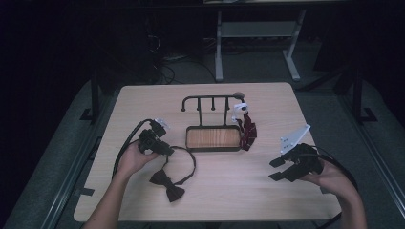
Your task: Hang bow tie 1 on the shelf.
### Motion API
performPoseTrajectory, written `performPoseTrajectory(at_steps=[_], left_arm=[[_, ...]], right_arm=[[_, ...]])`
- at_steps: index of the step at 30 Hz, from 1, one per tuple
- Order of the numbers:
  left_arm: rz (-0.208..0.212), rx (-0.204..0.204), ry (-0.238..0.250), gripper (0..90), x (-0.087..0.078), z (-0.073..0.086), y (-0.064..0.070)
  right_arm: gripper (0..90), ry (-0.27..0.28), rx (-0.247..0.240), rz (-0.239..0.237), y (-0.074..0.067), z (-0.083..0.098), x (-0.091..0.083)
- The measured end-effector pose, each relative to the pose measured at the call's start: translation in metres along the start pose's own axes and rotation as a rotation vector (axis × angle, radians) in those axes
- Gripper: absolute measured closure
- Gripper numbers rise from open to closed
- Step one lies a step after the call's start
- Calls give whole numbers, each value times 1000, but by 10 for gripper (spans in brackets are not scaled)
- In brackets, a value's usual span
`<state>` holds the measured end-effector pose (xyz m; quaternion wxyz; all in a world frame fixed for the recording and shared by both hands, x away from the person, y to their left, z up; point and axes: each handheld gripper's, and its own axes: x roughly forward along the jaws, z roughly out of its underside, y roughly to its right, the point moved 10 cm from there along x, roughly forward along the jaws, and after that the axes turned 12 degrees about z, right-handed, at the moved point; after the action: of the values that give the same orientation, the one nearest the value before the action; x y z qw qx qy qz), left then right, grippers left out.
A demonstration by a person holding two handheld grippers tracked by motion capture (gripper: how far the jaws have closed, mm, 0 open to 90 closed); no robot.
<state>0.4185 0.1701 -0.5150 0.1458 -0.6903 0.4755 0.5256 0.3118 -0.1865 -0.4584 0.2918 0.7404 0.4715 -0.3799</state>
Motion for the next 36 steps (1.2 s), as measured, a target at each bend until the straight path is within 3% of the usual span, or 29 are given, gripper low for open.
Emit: performPoseTrajectory(at_steps=[2,9,21,23,29,32,36], left_arm=[[-15,-8,-14,620,3,2,-4],[-47,-38,7,642,7,0,-15],[-23,-57,-12,784,12,3,-19],[-20,-49,-25,886,12,5,-18],[-7,-20,-47,894,7,11,-9],[-8,17,-95,895,-3,16,-5],[8,35,-87,895,-17,15,8]], right_arm=[[499,4,-3,3,0,0,-1],[500,12,-1,11,1,0,-3],[499,24,3,13,1,0,-4],[499,25,7,13,2,0,-4],[500,36,-3,17,2,0,-4],[501,37,5,17,1,0,-5],[501,36,5,19,2,0,-5]])
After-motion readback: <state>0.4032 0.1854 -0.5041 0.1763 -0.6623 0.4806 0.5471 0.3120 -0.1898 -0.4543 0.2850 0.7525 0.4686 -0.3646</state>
